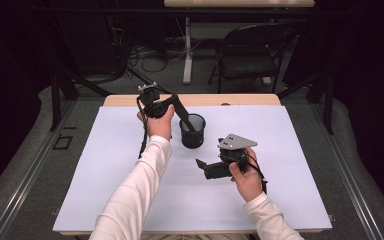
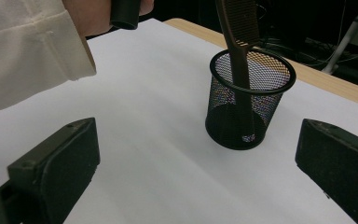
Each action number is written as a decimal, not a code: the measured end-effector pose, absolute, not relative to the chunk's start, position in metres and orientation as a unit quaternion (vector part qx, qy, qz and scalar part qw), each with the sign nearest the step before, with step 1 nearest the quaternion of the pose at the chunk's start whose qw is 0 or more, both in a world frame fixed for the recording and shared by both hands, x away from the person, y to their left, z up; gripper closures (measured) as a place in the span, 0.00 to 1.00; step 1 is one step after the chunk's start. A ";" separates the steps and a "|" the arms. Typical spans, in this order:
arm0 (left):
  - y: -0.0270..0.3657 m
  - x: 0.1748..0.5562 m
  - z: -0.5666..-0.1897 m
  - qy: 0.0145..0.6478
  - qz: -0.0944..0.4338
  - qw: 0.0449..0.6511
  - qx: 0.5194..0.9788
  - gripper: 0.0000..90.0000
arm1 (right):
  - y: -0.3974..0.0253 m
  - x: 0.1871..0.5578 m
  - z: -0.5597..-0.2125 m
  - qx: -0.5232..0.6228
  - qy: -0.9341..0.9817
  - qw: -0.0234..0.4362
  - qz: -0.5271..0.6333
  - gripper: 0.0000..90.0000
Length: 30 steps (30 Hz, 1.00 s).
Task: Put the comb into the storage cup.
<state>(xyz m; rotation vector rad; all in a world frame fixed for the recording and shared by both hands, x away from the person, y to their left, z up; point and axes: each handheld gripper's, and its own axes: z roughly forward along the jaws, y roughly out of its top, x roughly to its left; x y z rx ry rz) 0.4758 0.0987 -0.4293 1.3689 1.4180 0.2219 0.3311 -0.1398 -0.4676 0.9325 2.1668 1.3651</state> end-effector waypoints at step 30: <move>0.115 0.478 -0.439 0.615 0.098 0.540 0.566 0.93 | -0.138 0.331 -0.470 0.332 0.782 0.206 0.486 0.00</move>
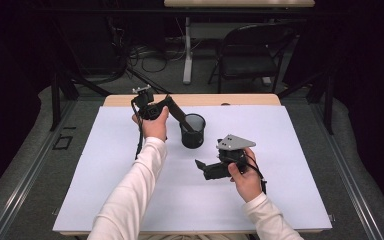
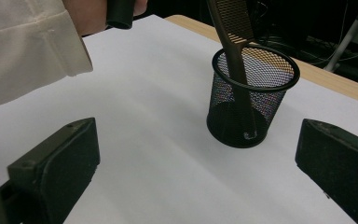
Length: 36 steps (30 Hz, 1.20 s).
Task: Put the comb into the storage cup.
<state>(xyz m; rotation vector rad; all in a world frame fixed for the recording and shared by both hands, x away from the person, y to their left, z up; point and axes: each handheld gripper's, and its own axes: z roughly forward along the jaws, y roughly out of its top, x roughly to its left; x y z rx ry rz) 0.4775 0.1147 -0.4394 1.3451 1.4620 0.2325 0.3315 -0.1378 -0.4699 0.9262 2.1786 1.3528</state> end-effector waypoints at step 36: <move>0.120 0.478 -0.444 0.624 0.097 0.536 0.560 0.88 | -0.138 0.331 -0.471 0.333 0.782 0.208 0.484 0.00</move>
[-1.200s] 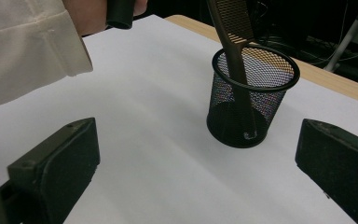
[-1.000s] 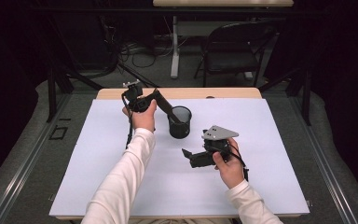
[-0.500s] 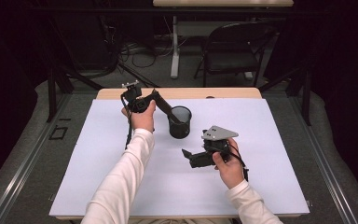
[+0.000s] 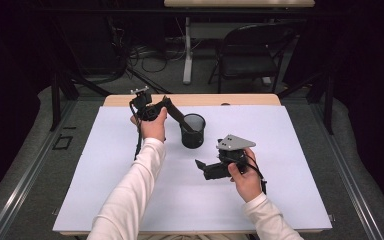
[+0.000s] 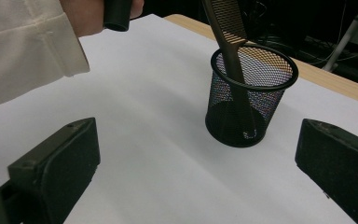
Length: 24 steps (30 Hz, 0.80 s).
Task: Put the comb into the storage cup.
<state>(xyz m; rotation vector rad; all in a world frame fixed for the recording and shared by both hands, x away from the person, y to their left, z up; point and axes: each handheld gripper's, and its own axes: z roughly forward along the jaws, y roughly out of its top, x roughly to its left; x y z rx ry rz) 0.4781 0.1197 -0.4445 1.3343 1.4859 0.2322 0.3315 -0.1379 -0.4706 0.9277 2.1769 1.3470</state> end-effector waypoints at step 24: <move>0.121 0.479 -0.447 0.629 0.096 0.534 0.556 0.63 | -0.138 0.332 -0.471 0.332 0.783 0.209 0.482 0.00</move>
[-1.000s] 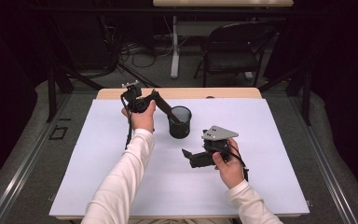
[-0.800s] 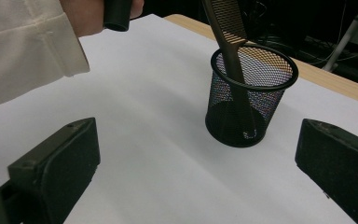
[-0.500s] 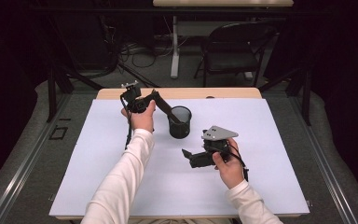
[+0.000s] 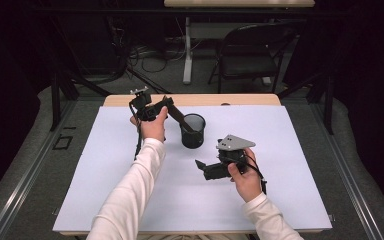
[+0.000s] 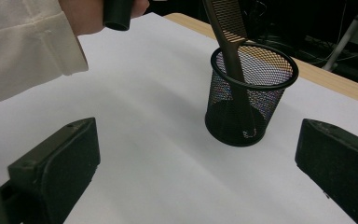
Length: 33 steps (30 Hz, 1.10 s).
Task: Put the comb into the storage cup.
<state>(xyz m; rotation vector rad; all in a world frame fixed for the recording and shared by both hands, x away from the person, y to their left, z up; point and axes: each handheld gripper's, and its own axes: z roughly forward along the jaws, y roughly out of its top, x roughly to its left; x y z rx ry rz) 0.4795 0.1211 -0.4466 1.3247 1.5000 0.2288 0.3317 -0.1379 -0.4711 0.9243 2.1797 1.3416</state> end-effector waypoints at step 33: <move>0.124 0.481 -0.445 0.623 0.113 0.536 0.558 0.32 | -0.137 0.332 -0.472 0.331 0.786 0.209 0.479 0.00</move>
